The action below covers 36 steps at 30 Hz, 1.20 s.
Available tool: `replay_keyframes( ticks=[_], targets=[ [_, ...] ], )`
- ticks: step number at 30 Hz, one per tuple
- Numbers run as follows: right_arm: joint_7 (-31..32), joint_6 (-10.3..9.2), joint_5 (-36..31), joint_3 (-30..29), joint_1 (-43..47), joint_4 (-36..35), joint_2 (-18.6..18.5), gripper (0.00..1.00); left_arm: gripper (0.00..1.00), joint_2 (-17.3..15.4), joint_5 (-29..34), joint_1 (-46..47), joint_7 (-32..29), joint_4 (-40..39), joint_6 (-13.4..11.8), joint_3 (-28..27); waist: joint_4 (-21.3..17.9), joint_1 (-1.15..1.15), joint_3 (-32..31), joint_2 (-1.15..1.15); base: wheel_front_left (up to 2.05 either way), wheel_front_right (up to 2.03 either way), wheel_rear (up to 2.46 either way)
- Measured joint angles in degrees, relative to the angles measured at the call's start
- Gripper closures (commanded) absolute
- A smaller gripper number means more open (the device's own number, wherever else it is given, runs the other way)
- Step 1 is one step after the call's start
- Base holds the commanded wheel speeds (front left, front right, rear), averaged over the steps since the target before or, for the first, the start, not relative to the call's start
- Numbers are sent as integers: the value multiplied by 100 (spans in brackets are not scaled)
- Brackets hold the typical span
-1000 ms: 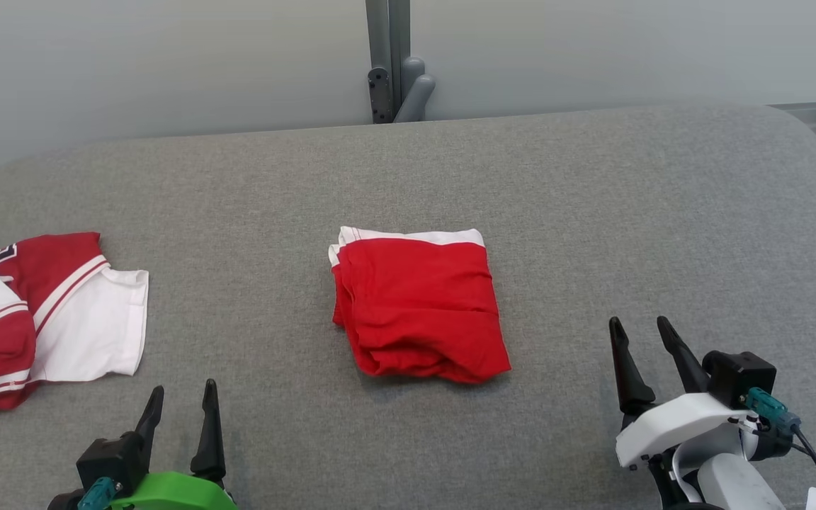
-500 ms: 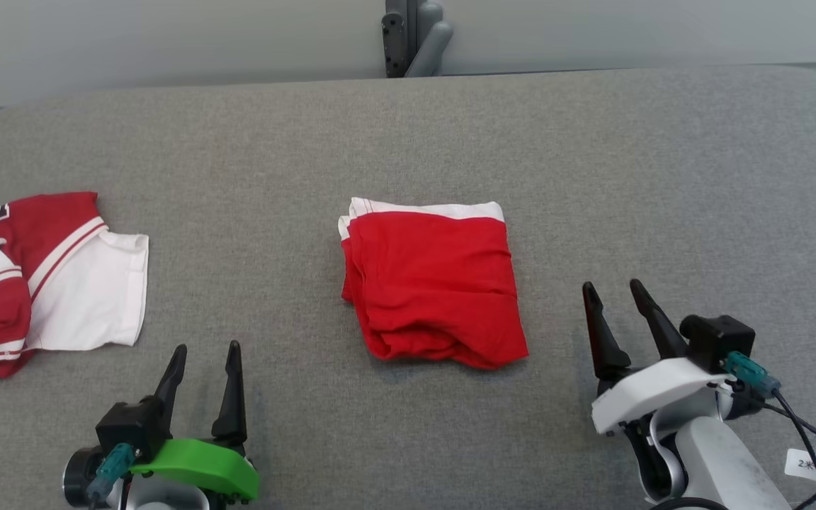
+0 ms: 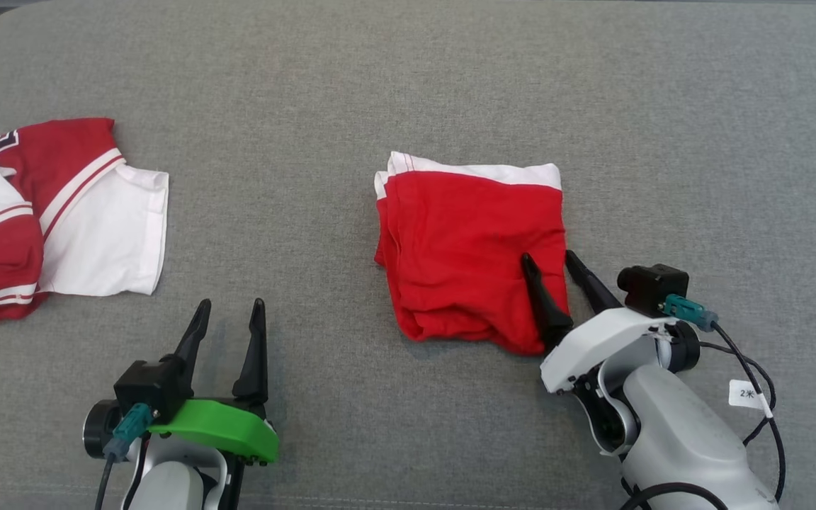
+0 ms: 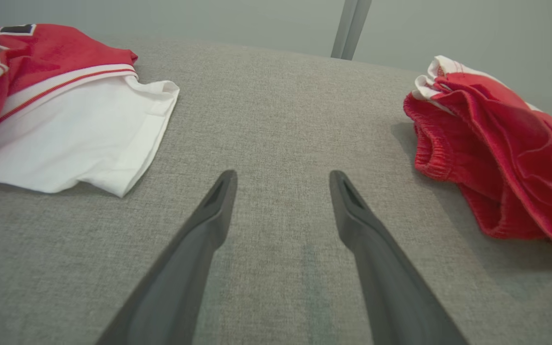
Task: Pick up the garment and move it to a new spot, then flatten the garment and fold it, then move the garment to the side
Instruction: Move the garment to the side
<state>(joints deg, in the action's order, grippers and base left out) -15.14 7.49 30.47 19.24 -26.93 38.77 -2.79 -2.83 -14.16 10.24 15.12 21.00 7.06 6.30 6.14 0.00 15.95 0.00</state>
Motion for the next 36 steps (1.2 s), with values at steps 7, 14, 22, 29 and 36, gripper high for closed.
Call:
replay_keyframes(
  ticks=[7, 14, 22, 29, 36],
  targets=[
    [-15, -3, 438, 349, -414, 494, -45, 100, 0, 0, 1, 29, 0, -3, -1, -29, 161, 0, 103, 0, 0, 0, 0],
    [-4, 1, 361, 92, -308, 391, -62, 100, 0, 0, 34, -35, 0, -7, -1, -67, 3, 0, -39, 0, 0, 0, 0],
    [0, 0, 249, -265, 99, 192, -87, 100, 0, 1, 197, -155, 0, 1, 8, -97, -528, 0, -271, 0, 0, 0, 0],
    [1, 0, 132, -336, 419, 171, -91, 100, 0, 1, 202, -242, 0, 69, 25, -125, -1363, 0, -486, 0, 0, 0, 0],
    [1, 0, 126, -191, 494, 108, -84, 100, 0, 3, 201, -259, 0, 55, 32, -107, -2301, 0, -627, 0, 0, 0, 0]
  ],
)
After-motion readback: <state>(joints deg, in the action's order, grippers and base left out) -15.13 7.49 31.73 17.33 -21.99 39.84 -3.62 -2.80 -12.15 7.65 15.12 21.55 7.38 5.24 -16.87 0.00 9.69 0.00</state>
